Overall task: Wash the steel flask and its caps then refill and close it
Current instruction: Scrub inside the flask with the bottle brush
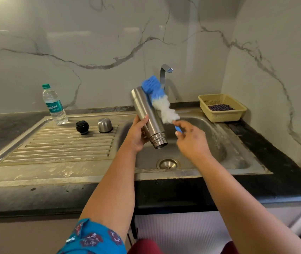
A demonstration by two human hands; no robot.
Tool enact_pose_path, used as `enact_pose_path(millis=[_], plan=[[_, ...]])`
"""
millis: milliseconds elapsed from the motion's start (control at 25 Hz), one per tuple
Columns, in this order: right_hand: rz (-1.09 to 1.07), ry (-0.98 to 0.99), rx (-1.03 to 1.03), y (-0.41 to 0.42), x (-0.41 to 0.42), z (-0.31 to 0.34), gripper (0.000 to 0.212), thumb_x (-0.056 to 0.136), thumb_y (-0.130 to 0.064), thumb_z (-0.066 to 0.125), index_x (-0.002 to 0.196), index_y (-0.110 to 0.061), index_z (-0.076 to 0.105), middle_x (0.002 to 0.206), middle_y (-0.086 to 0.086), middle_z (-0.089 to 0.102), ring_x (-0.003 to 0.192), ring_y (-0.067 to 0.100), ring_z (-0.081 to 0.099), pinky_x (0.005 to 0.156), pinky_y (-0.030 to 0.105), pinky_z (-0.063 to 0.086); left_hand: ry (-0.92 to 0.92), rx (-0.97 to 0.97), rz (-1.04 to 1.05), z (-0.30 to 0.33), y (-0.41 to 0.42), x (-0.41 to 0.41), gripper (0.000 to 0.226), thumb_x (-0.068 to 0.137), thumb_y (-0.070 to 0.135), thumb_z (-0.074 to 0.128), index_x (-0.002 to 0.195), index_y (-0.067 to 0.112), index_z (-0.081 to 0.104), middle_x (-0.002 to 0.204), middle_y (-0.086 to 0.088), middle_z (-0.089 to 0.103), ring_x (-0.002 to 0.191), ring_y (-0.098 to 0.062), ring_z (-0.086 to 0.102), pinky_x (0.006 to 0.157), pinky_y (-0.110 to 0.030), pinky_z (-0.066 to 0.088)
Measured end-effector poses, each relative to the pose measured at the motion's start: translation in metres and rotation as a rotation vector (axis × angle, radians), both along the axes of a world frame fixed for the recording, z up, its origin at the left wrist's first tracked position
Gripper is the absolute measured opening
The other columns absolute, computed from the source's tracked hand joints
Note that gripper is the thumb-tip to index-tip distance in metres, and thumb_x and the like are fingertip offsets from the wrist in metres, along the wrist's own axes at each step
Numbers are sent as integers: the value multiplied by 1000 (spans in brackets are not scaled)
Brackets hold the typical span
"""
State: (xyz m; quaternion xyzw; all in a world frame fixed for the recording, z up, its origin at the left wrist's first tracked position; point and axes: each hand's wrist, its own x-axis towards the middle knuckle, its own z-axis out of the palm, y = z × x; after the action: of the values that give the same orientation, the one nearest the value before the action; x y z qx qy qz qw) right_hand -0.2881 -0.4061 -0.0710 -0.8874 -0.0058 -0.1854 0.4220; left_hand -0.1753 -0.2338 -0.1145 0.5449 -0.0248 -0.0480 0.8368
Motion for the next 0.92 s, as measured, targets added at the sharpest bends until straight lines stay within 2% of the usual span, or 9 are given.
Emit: enact_pose_path(millis=[120,200,320,440,560,680,800,880,920], plan=[[25,69,-96,-7,-38,-29,39,97,-13,51,130,-33,54,100,-5,61,69,1,55,53,6,41,31,-165,100,-6,16,11,68,87,34,68,148,33,39,135,-12,58,120,-34,59,102,-57,47],[47,113,-93,-9,-53,-40,39,97,-12,50,130,-33,55,94,-5,62,65,2,56,52,6,41,51,-190,159,-7,25,14,67,90,32,68,150,34,37,134,-12,58,120,-34,59,104,-57,46],[54,82,-64,-2,-22,-25,41,98,-7,47,131,-30,54,106,-1,60,71,-1,52,50,-1,39,33,-77,99,-3,14,6,62,92,31,65,148,30,39,131,-11,60,116,-31,61,95,-51,52],[22,84,36,4,5,-3,43,97,-2,47,131,-26,54,117,2,57,76,-1,50,50,-2,38,32,-100,51,0,3,-1,57,91,32,65,144,24,44,129,-12,61,111,-28,63,80,-44,56],[50,72,-75,-10,-23,-19,39,97,-12,52,131,-31,54,100,-6,60,73,3,56,56,8,45,51,-260,59,-1,14,3,68,84,39,73,142,17,46,131,-17,63,112,-32,66,83,-47,57],[112,132,-6,-21,-62,-35,40,96,-14,54,130,-35,55,85,-8,59,70,8,62,61,16,50,72,-284,66,2,25,2,62,81,38,75,132,12,50,118,-17,70,105,-31,70,84,-46,57],[50,94,-42,-11,-26,-16,38,97,-13,52,131,-30,55,104,-3,61,85,11,61,75,20,51,69,-157,-2,6,14,-5,50,84,30,73,125,9,54,114,-14,69,103,-29,69,88,-46,57],[25,31,17,1,1,1,37,97,-11,52,131,-24,55,119,2,60,98,13,59,85,22,46,49,-55,-1,7,3,-12,40,85,25,71,120,8,58,107,-11,68,95,-24,68,81,-41,57],[19,9,31,4,8,4,37,97,-10,52,131,-23,55,122,2,60,98,12,58,85,20,44,36,-45,-1,8,1,-14,44,83,24,72,123,8,58,108,-11,66,94,-23,67,77,-39,57]])
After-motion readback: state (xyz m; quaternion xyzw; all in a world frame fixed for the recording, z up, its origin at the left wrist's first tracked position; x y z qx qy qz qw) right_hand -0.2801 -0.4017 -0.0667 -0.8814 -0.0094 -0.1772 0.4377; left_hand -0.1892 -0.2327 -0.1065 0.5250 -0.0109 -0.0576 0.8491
